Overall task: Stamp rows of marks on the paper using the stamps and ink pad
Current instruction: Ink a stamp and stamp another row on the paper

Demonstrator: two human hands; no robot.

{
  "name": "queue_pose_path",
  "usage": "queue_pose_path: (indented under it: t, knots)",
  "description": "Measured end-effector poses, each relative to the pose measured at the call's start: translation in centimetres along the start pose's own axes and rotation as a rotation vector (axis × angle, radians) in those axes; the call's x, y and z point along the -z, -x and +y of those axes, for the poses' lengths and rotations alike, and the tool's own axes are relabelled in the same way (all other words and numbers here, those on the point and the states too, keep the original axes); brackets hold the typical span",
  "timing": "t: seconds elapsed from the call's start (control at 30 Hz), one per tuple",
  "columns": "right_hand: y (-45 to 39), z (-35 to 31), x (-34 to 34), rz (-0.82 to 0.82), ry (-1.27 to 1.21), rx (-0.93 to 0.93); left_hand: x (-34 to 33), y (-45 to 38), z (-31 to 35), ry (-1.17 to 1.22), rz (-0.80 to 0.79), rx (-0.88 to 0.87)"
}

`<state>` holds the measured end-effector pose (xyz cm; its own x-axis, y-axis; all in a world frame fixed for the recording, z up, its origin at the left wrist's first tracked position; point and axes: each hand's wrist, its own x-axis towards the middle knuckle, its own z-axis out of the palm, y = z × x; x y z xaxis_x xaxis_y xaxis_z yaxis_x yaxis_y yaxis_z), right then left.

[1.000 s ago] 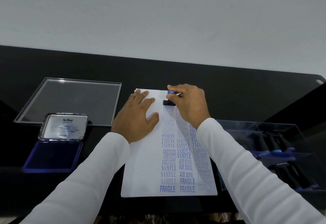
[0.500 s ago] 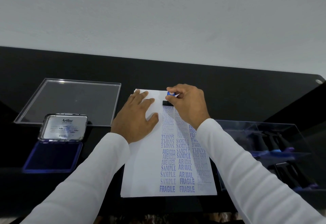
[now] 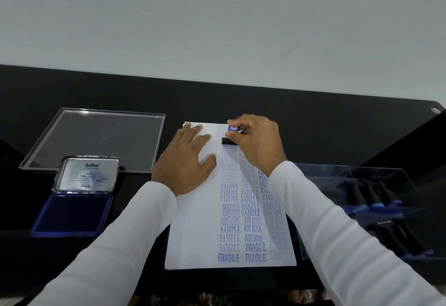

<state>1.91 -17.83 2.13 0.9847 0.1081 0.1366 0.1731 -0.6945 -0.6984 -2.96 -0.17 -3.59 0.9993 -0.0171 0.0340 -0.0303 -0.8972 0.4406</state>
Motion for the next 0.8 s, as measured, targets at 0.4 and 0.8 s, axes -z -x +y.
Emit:
queue_pose_path:
  t: [0.4,0.8]
  knots:
    - [0.0,-0.1,-0.2,0.002,-0.009,-0.018,0.0,0.0,-0.1,-0.005,0.001,-0.008]
    - [0.0,0.6,1.4,0.167,-0.249,-0.100,0.3,0.2,0.3,0.019,0.016,-0.010]
